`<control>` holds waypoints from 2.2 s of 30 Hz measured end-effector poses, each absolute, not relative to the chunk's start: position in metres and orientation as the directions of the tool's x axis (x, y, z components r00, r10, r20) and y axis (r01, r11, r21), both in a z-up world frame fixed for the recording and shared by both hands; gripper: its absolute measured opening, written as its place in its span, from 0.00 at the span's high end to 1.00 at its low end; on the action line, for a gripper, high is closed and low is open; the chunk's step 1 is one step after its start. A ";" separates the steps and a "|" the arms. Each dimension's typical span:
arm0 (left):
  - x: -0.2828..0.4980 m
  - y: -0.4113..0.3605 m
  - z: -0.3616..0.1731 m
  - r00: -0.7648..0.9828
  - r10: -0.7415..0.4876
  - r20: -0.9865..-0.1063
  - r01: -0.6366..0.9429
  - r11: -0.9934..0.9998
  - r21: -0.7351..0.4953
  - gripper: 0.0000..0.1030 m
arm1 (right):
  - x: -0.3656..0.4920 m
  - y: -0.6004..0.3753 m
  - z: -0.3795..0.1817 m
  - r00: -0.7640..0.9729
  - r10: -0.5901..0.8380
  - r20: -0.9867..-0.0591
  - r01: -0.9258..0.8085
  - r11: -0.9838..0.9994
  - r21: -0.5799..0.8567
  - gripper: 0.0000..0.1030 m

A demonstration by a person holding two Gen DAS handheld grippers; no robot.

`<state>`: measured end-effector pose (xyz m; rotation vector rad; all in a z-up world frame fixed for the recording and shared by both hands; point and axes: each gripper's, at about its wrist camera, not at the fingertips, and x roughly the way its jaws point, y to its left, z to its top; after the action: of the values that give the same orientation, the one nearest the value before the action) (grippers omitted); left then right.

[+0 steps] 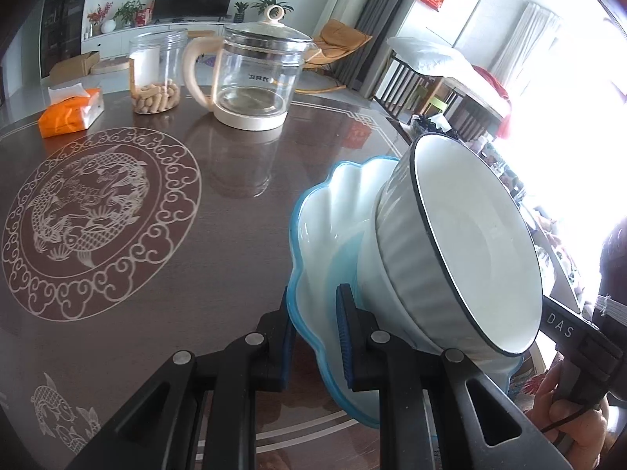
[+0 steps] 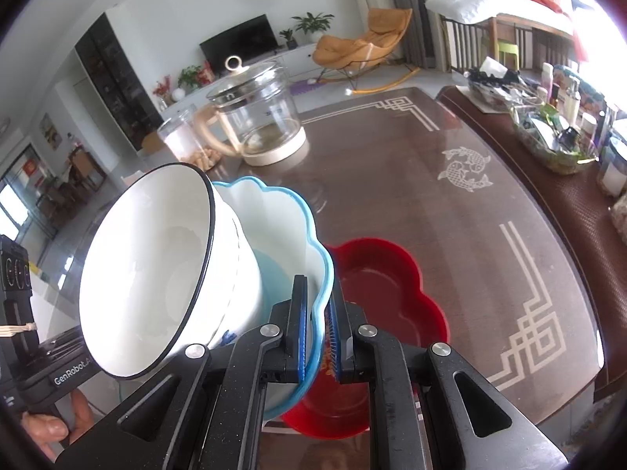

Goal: Organize plates and bowls

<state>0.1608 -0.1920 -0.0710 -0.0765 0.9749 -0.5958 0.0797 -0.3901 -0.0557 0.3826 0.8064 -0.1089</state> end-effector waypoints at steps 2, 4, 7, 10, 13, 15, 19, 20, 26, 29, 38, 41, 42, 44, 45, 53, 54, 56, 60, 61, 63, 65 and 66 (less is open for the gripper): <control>0.162 -0.206 -0.078 0.402 -0.505 -0.764 0.451 0.835 -0.315 0.82 | 0.079 -0.404 -0.062 0.686 0.035 -0.727 0.266 0.918 0.295 0.88; 0.162 -0.217 -0.085 0.390 -0.500 -0.773 0.458 0.834 -0.309 0.82 | 0.078 -0.416 -0.069 0.678 0.024 -0.735 0.289 0.910 0.297 0.88; 0.161 -0.226 -0.096 0.375 -0.491 -0.786 0.461 0.834 -0.302 0.82 | 0.078 -0.429 -0.080 0.668 0.019 -0.744 0.310 0.902 0.301 0.88; 0.162 -0.230 -0.107 0.360 -0.477 -0.802 0.450 0.842 -0.298 0.82 | 0.077 -0.434 -0.090 0.661 0.025 -0.750 0.317 0.897 0.309 0.88; 0.159 -0.233 -0.112 0.361 -0.473 -0.804 0.453 0.842 -0.292 0.82 | 0.076 -0.437 -0.098 0.659 0.026 -0.751 0.321 0.894 0.313 0.88; 0.158 -0.235 -0.115 0.359 -0.470 -0.806 0.453 0.843 -0.290 0.82 | 0.075 -0.439 -0.103 0.661 0.029 -0.750 0.324 0.890 0.320 0.88; 0.156 -0.236 -0.116 0.373 -0.465 -0.803 0.460 0.844 -0.275 0.82 | 0.074 -0.440 -0.105 0.672 0.023 -0.740 0.318 0.893 0.317 0.88; 0.155 -0.237 -0.117 0.377 -0.463 -0.802 0.464 0.844 -0.269 0.82 | 0.073 -0.439 -0.105 0.675 0.019 -0.738 0.316 0.896 0.313 0.88; 0.154 -0.237 -0.118 0.381 -0.463 -0.800 0.485 0.837 -0.254 0.81 | 0.071 -0.438 -0.107 0.689 0.019 -0.725 0.294 0.907 0.303 0.88; 0.154 -0.237 -0.116 0.388 -0.459 -0.800 0.483 0.840 -0.248 0.81 | 0.070 -0.438 -0.107 0.694 0.017 -0.720 0.285 0.912 0.297 0.83; 0.150 -0.225 -0.103 0.407 -0.452 -0.794 0.464 0.851 -0.247 0.65 | 0.056 -0.445 -0.096 0.714 -0.025 -0.699 0.298 0.915 0.271 0.52; 0.148 -0.212 -0.094 0.453 -0.448 -0.771 0.429 0.868 -0.251 0.36 | 0.051 -0.449 -0.091 0.724 -0.029 -0.689 0.307 0.908 0.285 0.49; 0.147 -0.207 -0.090 0.477 -0.441 -0.760 0.417 0.875 -0.247 0.29 | 0.049 -0.450 -0.089 0.728 -0.033 -0.685 0.310 0.907 0.286 0.49; 0.143 -0.199 -0.082 0.517 -0.417 -0.748 0.406 0.888 -0.214 0.23 | 0.044 -0.450 -0.086 0.732 -0.040 -0.680 0.315 0.905 0.286 0.49; 0.141 -0.196 -0.079 0.537 -0.394 -0.746 0.405 0.896 -0.181 0.22 | 0.041 -0.449 -0.083 0.735 -0.045 -0.676 0.319 0.903 0.287 0.49; 0.101 -0.178 -0.061 0.629 -0.267 -0.730 0.394 0.919 0.003 0.10 | 0.004 -0.433 -0.067 0.747 -0.117 -0.655 0.364 0.896 0.255 0.43; 0.095 -0.178 -0.058 0.635 -0.259 -0.728 0.396 0.918 0.019 0.09 | -0.002 -0.429 -0.064 0.746 -0.125 -0.654 0.370 0.894 0.252 0.42; 0.084 -0.175 -0.051 0.647 -0.257 -0.718 0.405 0.913 0.039 0.09 | -0.016 -0.419 -0.059 0.741 -0.144 -0.655 0.384 0.892 0.238 0.37; 0.061 -0.167 -0.036 0.669 -0.272 -0.692 0.418 0.907 0.047 0.03 | -0.045 -0.393 -0.049 0.733 -0.158 -0.661 0.388 0.896 0.216 0.35; 0.055 -0.165 -0.032 0.671 -0.281 -0.686 0.426 0.904 0.047 0.02 | -0.050 -0.385 -0.047 0.730 -0.166 -0.664 0.387 0.900 0.202 0.34; 0.046 -0.160 -0.026 0.676 -0.290 -0.677 0.434 0.900 0.048 0.02 | -0.060 -0.373 -0.044 0.721 -0.187 -0.667 0.391 0.905 0.168 0.33; 0.040 -0.156 -0.023 0.672 -0.286 -0.683 0.429 0.902 0.045 0.02 | -0.069 -0.363 -0.042 0.715 -0.204 -0.669 0.395 0.907 0.145 0.33; 0.038 -0.153 -0.022 0.666 -0.277 -0.693 0.421 0.906 0.043 0.02 | -0.073 -0.358 -0.042 0.712 -0.210 -0.669 0.399 0.906 0.139 0.33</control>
<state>0.0383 -0.1535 -0.0218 0.2072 0.7439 -0.3970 -0.0734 -0.3584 -0.0421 0.2842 0.7015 -0.3426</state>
